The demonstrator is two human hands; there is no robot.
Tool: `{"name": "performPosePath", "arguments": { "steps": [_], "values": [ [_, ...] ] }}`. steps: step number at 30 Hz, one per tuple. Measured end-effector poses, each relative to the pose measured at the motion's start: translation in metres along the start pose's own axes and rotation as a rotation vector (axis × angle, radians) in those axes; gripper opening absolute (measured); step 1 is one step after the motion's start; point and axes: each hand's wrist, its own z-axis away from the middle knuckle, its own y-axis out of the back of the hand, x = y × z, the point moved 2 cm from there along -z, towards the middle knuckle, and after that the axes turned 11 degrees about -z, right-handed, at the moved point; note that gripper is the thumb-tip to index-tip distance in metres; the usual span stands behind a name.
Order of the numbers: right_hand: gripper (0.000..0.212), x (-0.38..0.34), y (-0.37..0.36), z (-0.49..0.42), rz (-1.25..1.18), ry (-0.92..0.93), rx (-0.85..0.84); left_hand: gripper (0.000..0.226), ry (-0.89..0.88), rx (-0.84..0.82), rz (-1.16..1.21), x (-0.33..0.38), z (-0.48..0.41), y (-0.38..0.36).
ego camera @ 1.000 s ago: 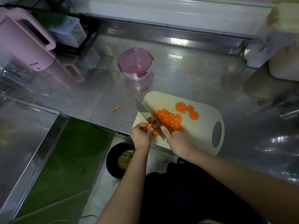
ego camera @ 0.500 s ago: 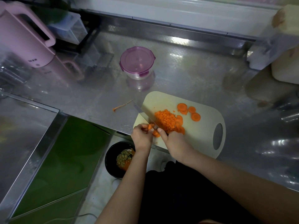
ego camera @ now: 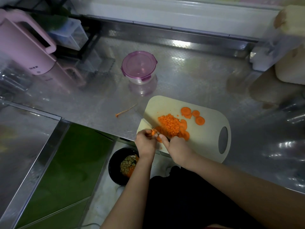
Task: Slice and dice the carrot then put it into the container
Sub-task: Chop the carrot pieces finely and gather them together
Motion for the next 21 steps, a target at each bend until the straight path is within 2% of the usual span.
{"name": "performPosePath", "arguments": {
  "steps": [5,7,8,9,12,15,18,21],
  "values": [
    [0.054,0.0,0.003,-0.003,-0.095,0.017,-0.075,0.012,0.005,-0.009,0.002,0.002,0.0,0.001],
    [0.048,0.0,0.005,-0.005,-0.14,-0.011,-0.116,0.013,0.008,-0.014,0.022,0.002,-0.001,0.001],
    [0.046,0.0,0.006,-0.005,-0.238,-0.068,-0.079,0.011,0.009,-0.02,0.035,0.003,0.0,0.001],
    [0.052,0.0,0.007,-0.006,-0.255,-0.102,-0.064,0.01,0.009,-0.024,0.046,0.004,0.0,0.002],
    [0.061,0.005,0.006,-0.006,-0.165,-0.086,-0.059,0.015,0.013,-0.032,0.065,0.003,0.001,0.001],
    [0.045,0.012,-0.001,-0.007,-0.166,-0.064,-0.066,0.011,0.021,-0.03,0.059,0.002,0.0,0.0],
    [0.051,0.006,-0.002,-0.002,-0.053,0.026,-0.033,0.007,0.013,-0.011,0.013,0.003,0.0,0.001],
    [0.04,0.004,-0.003,0.0,-0.116,0.029,-0.054,0.007,-0.004,0.007,0.003,0.001,-0.001,0.0]
  ]
}}
